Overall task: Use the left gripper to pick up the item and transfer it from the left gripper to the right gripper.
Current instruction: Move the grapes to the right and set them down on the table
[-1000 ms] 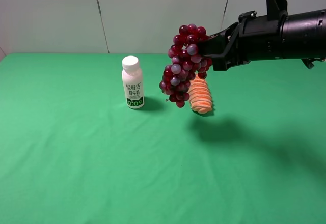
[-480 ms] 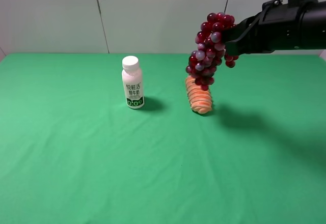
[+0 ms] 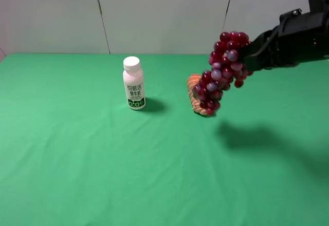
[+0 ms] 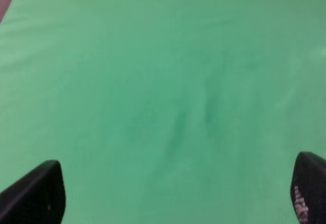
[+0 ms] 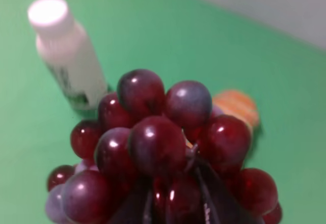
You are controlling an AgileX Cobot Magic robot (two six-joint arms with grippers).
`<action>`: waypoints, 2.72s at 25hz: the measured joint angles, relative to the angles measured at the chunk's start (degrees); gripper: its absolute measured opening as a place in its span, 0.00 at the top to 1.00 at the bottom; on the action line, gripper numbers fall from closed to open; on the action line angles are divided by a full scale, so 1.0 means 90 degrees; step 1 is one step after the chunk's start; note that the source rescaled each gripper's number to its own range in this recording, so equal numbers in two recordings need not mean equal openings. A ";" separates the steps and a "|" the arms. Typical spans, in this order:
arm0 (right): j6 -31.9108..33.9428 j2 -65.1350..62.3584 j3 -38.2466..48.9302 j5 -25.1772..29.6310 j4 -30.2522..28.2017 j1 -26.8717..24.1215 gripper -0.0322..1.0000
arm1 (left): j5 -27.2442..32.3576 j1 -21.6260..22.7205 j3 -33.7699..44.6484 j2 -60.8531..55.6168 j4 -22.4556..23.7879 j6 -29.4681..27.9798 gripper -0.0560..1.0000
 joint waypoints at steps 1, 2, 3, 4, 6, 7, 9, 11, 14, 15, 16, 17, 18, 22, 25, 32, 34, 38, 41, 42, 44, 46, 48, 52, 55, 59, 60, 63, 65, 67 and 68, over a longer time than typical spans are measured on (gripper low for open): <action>0.0348 -0.0060 0.0000 0.0153 -0.0339 0.0000 0.97 | 0.0000 0.0000 0.0000 0.0000 0.0000 0.0000 0.18; 0.0651 -0.0105 0.0000 0.0337 -0.0592 0.0000 0.97 | 0.0000 0.0000 0.0000 0.0000 0.0000 0.0000 0.18; 0.0873 -0.0162 0.0000 0.0518 -0.0864 0.0000 0.97 | 0.0000 0.0000 0.0000 0.0000 0.0000 0.0000 0.18; 0.1103 -0.0213 0.0000 0.0670 -0.1098 0.0000 0.97 | 0.0000 0.0000 0.0000 0.0000 0.0000 0.0000 0.18; 0.1455 -0.0298 0.0000 0.1023 -0.1445 0.0000 0.97 | 0.0000 0.0000 0.0000 0.0000 0.0000 0.0000 0.18; 0.1558 -0.0338 0.0000 0.1204 -0.1584 0.0000 0.97 | 0.0000 0.0000 0.0000 0.0000 0.0000 0.0000 0.18; 0.1745 -0.0386 0.0000 0.1543 -0.1774 0.0000 0.97 | 0.0000 0.0000 0.0000 0.0000 0.0000 0.0000 0.18; 0.1840 -0.0386 0.0000 0.1931 -0.1926 0.0000 0.97 | 0.0000 0.0000 0.0000 0.0000 0.0000 0.0000 0.18; 0.1896 -0.0386 0.0000 0.2350 -0.2090 0.0000 0.97 | 0.0000 0.0000 0.0000 0.0000 0.0000 0.0000 0.18; 0.1932 -0.0386 0.0000 0.2394 -0.2150 0.0000 0.97 | 0.0000 0.0000 0.0000 0.0000 0.0000 0.0000 0.18; 0.1972 -0.0386 0.0000 0.2416 -0.2206 0.0000 0.97 | 0.0000 0.0000 0.0000 0.0000 0.0000 0.0000 0.18; 0.2004 -0.0386 0.0000 0.2416 -0.2268 0.0000 0.97 | 0.0000 0.0000 0.0000 0.0000 0.0000 0.0000 0.18; 0.2061 -0.0386 0.0000 0.2416 -0.2324 0.0000 0.97 | 0.0000 0.0000 0.0000 0.0000 0.0000 0.0000 0.18; 0.2357 -0.0360 0.0000 0.2416 -0.2625 0.0000 0.97 | 0.0000 0.0000 0.0000 0.0000 0.0000 0.0000 0.18; 0.2535 -0.0145 0.0000 0.2514 -0.2839 0.0000 0.97 | 0.0000 0.0000 0.0000 0.0000 0.0000 0.0000 0.18; 0.2610 0.0836 0.0000 0.2519 -0.2933 0.0000 0.97 | 0.0000 0.0000 0.0000 0.0000 0.0000 0.0000 0.18; 0.2610 0.1089 0.0000 0.2481 -0.2971 0.0000 0.97 | 0.0000 0.0000 0.0000 0.0000 0.0000 0.0000 0.18; 0.2622 0.1618 0.0000 0.2373 -0.3064 0.0000 0.97 | 0.0000 0.0000 0.0000 0.0000 0.0000 0.0000 0.18; 0.2622 0.1988 -0.0005 0.2281 -0.3134 0.0000 0.97 | 0.0000 0.0000 0.0000 0.0000 0.0000 0.0000 0.18; 0.2622 0.2104 -0.0005 0.2264 -0.3153 0.0000 0.97 | 0.0000 0.0000 0.0000 0.0000 0.0000 0.0000 0.18; 0.2622 0.2307 -0.0005 0.2235 -0.3176 0.0000 0.97 | 0.0000 0.0000 0.0000 0.0000 0.0000 0.0000 0.18; 0.2622 0.2481 -0.0005 0.2208 -0.3180 0.0000 0.97 | 0.0000 0.0000 0.0000 0.0000 0.0000 0.0000 0.18; 0.2622 0.2573 -0.0005 0.2148 -0.3217 0.0000 0.97 | 0.0000 0.0000 0.0000 0.0000 0.0000 0.0001 0.18; 0.2622 0.2593 -0.0005 0.2106 -0.3363 0.0000 0.97 | 0.0000 0.0000 0.0000 0.0000 0.0000 0.0001 0.18; 0.2622 0.2593 -0.0005 0.2078 -0.3473 0.0000 0.97 | 0.0000 0.0000 0.0000 0.0000 0.0000 0.0001 0.18; 0.2654 0.2601 -0.0016 0.1974 -0.3551 0.0000 0.89 | 0.0000 0.0000 0.0000 0.0000 0.0000 0.0001 0.18; 0.2737 0.2601 -0.0016 0.1940 -0.3551 0.0000 0.76 | 0.0000 0.0000 0.0000 0.0000 0.0000 0.0001 0.18; 0.3272 0.2601 -0.0020 0.1793 -0.3551 0.0000 0.22 | 0.0000 0.0000 0.0000 0.0000 0.0000 0.0001 0.18; 0.3486 0.2601 -0.0023 0.1775 -0.3551 0.0000 0.09 | 0.0000 0.0000 0.0000 0.0000 0.0000 0.0001 0.18; 0.3549 0.2601 -0.0023 0.1775 -0.3608 0.0000 0.03 | 0.0000 0.0000 0.0000 0.0000 0.0000 0.0001 0.18; 0.3564 0.2601 -0.0023 0.1775 -0.3621 0.0000 0.02 | 0.0000 0.0000 0.0000 0.0000 0.0000 0.0001 0.18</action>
